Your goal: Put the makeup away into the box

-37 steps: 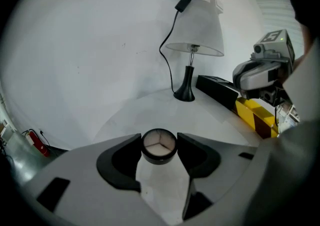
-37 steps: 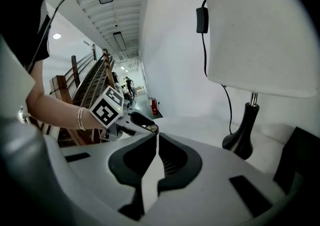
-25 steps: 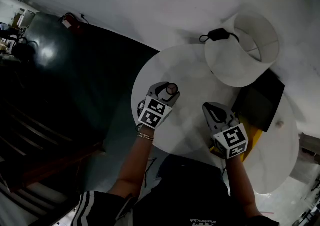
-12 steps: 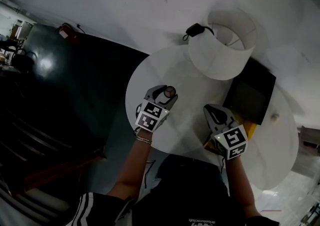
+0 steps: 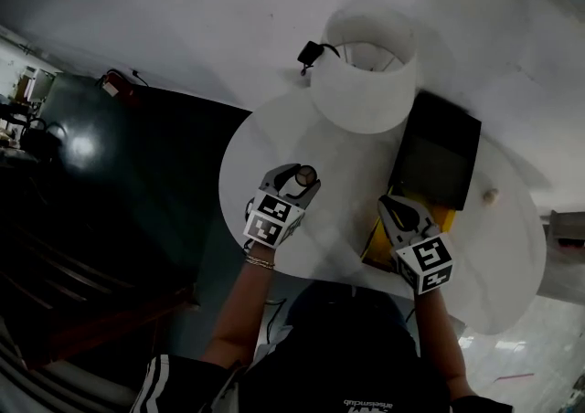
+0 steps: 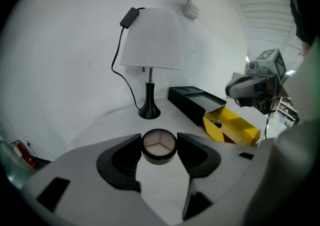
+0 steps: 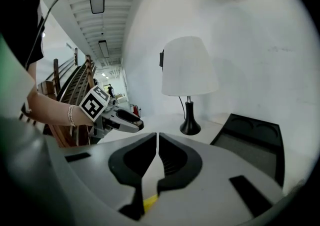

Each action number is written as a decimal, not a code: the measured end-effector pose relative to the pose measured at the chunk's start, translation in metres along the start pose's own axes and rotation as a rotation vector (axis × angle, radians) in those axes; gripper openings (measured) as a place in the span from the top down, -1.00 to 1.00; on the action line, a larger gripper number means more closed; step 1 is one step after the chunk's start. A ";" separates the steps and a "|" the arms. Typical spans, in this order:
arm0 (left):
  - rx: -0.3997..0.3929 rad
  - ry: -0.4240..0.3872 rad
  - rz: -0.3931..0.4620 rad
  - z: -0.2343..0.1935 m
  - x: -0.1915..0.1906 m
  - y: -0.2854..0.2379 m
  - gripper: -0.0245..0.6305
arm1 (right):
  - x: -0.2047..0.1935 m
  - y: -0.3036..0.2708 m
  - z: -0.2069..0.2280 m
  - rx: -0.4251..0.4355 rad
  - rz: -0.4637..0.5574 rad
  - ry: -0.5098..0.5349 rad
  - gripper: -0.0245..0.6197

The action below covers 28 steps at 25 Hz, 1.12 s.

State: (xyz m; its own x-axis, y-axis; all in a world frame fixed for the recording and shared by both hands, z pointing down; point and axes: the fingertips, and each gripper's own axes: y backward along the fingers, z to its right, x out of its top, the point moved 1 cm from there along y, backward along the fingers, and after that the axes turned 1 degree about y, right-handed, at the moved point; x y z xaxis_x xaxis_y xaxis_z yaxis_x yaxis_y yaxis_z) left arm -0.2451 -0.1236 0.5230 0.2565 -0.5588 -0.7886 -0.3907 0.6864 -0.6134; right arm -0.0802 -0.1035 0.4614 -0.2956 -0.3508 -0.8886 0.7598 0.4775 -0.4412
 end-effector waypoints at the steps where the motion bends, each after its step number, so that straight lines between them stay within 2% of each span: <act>1: -0.001 -0.003 0.003 0.004 0.001 0.001 0.20 | -0.002 0.006 0.001 -0.008 0.001 -0.005 0.83; 17: -0.074 -0.042 0.035 0.086 0.023 0.010 0.20 | -0.020 0.094 0.029 -0.133 0.076 -0.048 0.83; 28: -0.208 -0.122 0.065 0.157 0.052 -0.002 0.20 | -0.046 0.149 0.053 -0.252 0.086 -0.104 0.83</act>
State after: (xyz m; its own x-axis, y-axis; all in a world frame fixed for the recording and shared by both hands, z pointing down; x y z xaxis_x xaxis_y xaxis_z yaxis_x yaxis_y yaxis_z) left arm -0.0923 -0.0815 0.4764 0.3250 -0.4471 -0.8334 -0.5802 0.6016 -0.5490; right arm 0.0773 -0.0587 0.4427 -0.1659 -0.3748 -0.9122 0.6081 0.6893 -0.3938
